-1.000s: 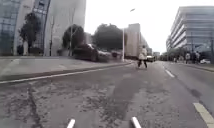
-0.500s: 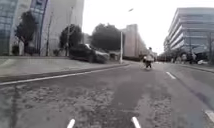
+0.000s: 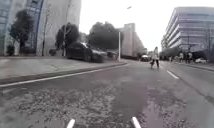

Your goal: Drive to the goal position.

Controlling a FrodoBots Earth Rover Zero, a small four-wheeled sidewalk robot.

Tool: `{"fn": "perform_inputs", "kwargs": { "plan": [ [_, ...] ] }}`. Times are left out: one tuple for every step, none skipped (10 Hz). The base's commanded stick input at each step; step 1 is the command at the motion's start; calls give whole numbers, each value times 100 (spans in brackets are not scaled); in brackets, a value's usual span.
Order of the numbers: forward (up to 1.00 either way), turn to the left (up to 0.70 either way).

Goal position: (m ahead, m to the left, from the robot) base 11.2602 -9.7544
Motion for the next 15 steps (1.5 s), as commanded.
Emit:
{"fn": "perform_inputs", "kwargs": {
  "plan": [
    [70, -14],
    [70, -14],
    [70, -14],
    [70, -14],
    [70, -14],
    [70, -14],
    [70, -14],
    [70, -14],
    [70, -14],
    [70, -14],
    [70, -14],
    [70, -14],
    [70, -14],
    [70, -14],
    [70, -14]
  ]
}}
